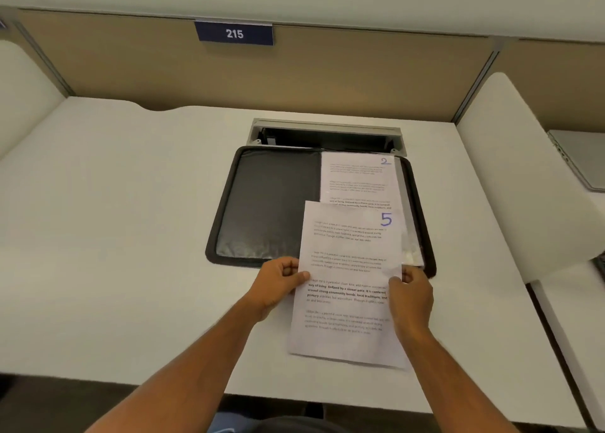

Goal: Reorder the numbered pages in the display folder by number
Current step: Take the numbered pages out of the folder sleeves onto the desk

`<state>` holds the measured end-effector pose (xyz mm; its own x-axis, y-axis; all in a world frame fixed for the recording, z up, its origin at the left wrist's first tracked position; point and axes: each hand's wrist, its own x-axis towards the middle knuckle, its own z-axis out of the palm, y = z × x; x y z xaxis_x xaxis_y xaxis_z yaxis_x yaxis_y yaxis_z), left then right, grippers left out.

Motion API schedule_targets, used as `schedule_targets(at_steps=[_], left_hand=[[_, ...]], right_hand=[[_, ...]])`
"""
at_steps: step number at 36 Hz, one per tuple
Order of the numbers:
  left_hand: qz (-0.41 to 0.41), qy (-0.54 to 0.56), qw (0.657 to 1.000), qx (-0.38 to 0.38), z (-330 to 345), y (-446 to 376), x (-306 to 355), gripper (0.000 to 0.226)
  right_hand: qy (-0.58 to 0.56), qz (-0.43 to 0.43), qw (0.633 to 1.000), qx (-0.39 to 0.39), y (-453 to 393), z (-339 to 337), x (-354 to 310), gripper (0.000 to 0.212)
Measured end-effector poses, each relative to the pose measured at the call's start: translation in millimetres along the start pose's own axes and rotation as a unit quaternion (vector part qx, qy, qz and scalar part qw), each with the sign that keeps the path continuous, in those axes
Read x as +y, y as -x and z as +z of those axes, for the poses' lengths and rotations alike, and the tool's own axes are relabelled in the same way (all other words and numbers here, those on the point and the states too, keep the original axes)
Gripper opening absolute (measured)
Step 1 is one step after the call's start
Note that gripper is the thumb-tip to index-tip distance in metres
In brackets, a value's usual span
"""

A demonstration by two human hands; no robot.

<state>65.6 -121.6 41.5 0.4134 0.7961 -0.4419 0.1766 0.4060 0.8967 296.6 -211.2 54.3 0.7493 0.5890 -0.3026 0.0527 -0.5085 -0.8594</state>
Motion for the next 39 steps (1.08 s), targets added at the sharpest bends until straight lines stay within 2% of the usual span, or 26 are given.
schedule_targets(at_steps=[6,10,14,19,25,30,39], left_hand=[[0.027,-0.022,0.997,0.075,-41,-7,7,0.018],[0.042,-0.004,0.99,0.137,-73,-14,17,0.019],[0.068,-0.021,0.98,0.186,-113,-23,26,0.022],[0.052,-0.034,0.974,0.216,-168,-41,35,0.032],[0.081,-0.093,0.959,0.257,-231,-68,53,0.028],[0.086,-0.111,0.953,0.268,-272,-94,66,0.024],[0.116,-0.182,0.934,0.286,-332,-146,96,0.042]], right_hand=[[-0.002,-0.023,0.998,-0.054,-3,39,-15,0.019],[0.007,-0.013,0.99,-0.138,2,69,-27,0.035],[0.026,-0.025,0.982,-0.187,10,106,-46,0.045],[0.06,-0.059,0.98,-0.18,10,161,-75,0.034],[0.07,-0.109,0.98,-0.154,8,221,-116,0.032],[0.096,-0.154,0.973,-0.14,-1,267,-147,0.014],[0.115,-0.206,0.962,-0.138,-37,345,-193,0.015]])
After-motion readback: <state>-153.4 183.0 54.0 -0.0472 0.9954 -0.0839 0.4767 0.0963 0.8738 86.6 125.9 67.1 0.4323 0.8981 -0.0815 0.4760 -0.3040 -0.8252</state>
